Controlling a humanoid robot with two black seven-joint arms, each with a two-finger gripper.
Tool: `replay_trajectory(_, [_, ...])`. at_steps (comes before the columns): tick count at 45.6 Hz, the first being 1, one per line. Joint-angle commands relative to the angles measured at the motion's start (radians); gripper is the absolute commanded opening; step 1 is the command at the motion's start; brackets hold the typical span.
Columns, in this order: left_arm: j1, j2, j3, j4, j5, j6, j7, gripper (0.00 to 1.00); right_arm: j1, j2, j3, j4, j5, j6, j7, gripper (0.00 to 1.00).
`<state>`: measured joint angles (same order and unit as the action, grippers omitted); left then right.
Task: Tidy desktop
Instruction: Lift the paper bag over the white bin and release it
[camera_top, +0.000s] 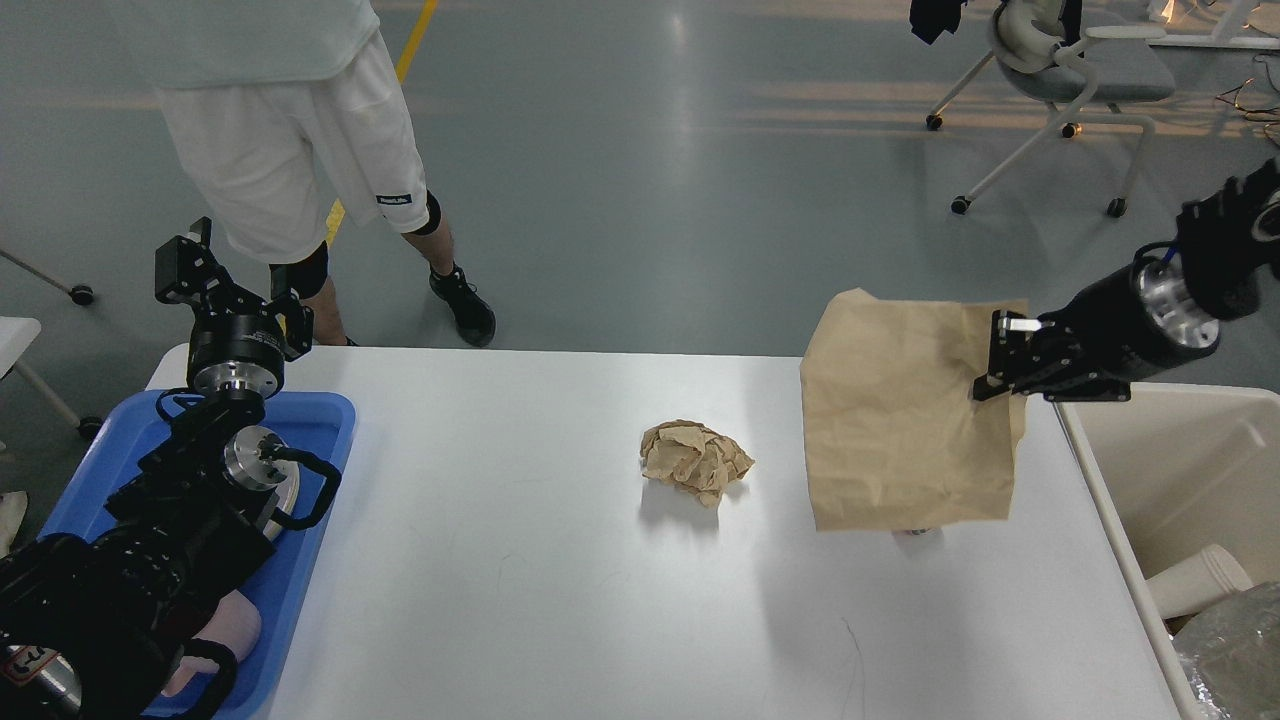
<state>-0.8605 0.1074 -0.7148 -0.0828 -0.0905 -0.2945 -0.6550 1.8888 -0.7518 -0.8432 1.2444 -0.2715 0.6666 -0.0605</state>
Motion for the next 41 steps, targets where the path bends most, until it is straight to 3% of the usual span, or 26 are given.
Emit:
replay_trajectory(1, [0.0, 0.0, 0.0, -0.002, 0.0, 0.0, 0.0, 0.96, 0.053, -0.044, 0.003, -0.072, -0.001, -0.002, -0.002, 0.0])
replay_trajectory(8, [0.0, 0.0, 0.0, -0.002, 0.0, 0.0, 0.0, 0.96, -0.008, -0.052, -0.01, -0.206, -0.005, -0.019, -0.005, 0.0])
replay_trajectory(19, [0.0, 0.0, 0.0, -0.002, 0.0, 0.0, 0.0, 0.96, -0.31, -0.064, 0.018, -0.45, 0.012, -0.077, -0.004, 0.0])
replay_trajectory(26, [0.0, 0.0, 0.0, 0.0, 0.0, 0.0, 0.0, 0.96, -0.525, -0.076, 0.03, -0.536, 0.103, -0.27, -0.002, 0.0])
replay_trajectory(33, [0.0, 0.0, 0.0, -0.002, 0.0, 0.0, 0.0, 0.96, -0.749, -0.073, 0.032, -0.634, 0.232, -0.577, 0.002, 0.0])
replay_trajectory(38, [0.0, 0.0, 0.0, -0.002, 0.0, 0.0, 0.0, 0.96, -0.865, -0.014, 0.033, -0.723, 0.241, -0.664, 0.004, 0.0])
replay_trajectory(39, [0.0, 0.0, 0.0, -0.002, 0.0, 0.0, 0.0, 0.96, -0.882, -0.005, 0.033, -0.735, 0.241, -0.664, 0.004, 0.07])
replay_trajectory(41, [0.0, 0.0, 0.0, 0.0, 0.0, 0.0, 0.0, 0.96, -0.913, 0.009, 0.032, -0.75, 0.239, -0.664, 0.004, 0.4])
